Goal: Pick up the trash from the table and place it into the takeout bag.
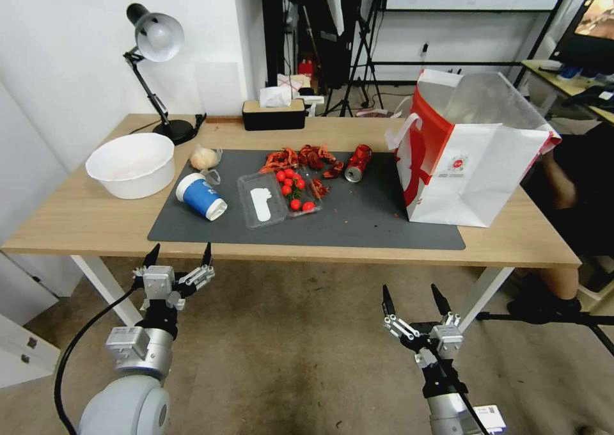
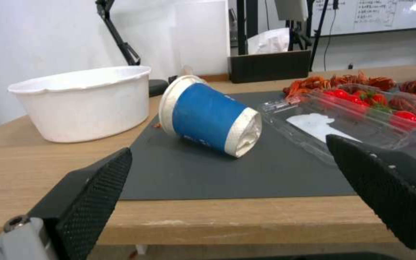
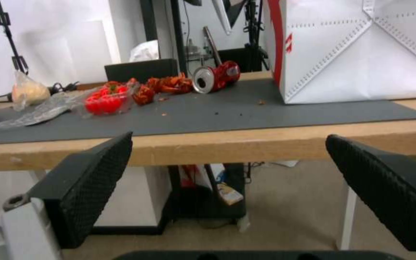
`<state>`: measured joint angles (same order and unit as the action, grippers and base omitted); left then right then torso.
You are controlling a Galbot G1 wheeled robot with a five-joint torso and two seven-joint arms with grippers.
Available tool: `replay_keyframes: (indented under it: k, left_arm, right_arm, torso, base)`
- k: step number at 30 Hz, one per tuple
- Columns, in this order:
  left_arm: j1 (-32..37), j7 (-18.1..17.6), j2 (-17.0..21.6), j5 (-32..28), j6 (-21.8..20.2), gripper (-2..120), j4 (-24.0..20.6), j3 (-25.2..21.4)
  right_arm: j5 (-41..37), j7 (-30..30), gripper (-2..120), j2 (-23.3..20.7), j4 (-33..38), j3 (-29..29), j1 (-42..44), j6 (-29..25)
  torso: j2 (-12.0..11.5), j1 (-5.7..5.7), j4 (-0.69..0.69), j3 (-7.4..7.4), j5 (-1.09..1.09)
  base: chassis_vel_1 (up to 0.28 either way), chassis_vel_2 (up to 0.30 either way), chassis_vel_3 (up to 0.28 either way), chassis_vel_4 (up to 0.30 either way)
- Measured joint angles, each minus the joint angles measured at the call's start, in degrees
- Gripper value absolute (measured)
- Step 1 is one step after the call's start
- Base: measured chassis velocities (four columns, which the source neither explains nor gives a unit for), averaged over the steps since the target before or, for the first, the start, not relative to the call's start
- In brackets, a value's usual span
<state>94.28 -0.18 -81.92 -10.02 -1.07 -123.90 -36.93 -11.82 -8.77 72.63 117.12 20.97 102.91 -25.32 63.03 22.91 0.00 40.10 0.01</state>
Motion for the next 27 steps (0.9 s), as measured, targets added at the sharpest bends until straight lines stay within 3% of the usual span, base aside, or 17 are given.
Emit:
replay_keyframes:
  k: [19,21,22,24,27]
  left_arm:
    - [0.06,-0.02,0.1,0.06,0.13,100,-0.05,-0.07]
    - [-0.15,-0.05,0.05,0.07,0.13,100,0.0,-0.23]
    - [-0.15,-0.05,0.05,0.07,0.13,100,0.0,-0.23]
    - [-0.4,-0.07,-0.12,0.09,0.07,100,0.0,-0.35]
    - [-0.48,-0.08,-0.2,0.16,-0.03,100,0.18,-0.4]
  right_arm:
    - [-1.36,-1.12,100,-0.26,0.1,-1.33,-2.42,2.13]
    - [-4.15,-4.12,100,-1.26,2.24,-2.75,-5.56,7.01]
    - [-4.15,-4.12,100,-1.26,2.24,-2.75,-5.56,7.01]
    - [-9.01,-8.3,100,-3.39,2.18,-4.51,-13.09,12.49]
    - [-12.19,-10.19,100,-4.82,0.96,-5.8,-18.68,15.01]
  torso:
    - [0.0,0.0,-0.01,0.0,-0.01]
    - [0.0,0.0,-0.01,0.01,-0.01]
    - [0.0,0.0,-0.01,0.01,-0.01]
    - [0.0,0.02,0.0,0.01,-0.01]
    - [0.0,0.02,0.0,0.01,0.0]
  base:
    - [0.0,0.0,0.0,0.0]
    - [0.0,0.0,0.0,0.0]
    - [0.0,0.0,0.0,0.0]
    - [0.0,0.0,0.0,0.0]
    - [0.0,0.0,0.0,0.0]
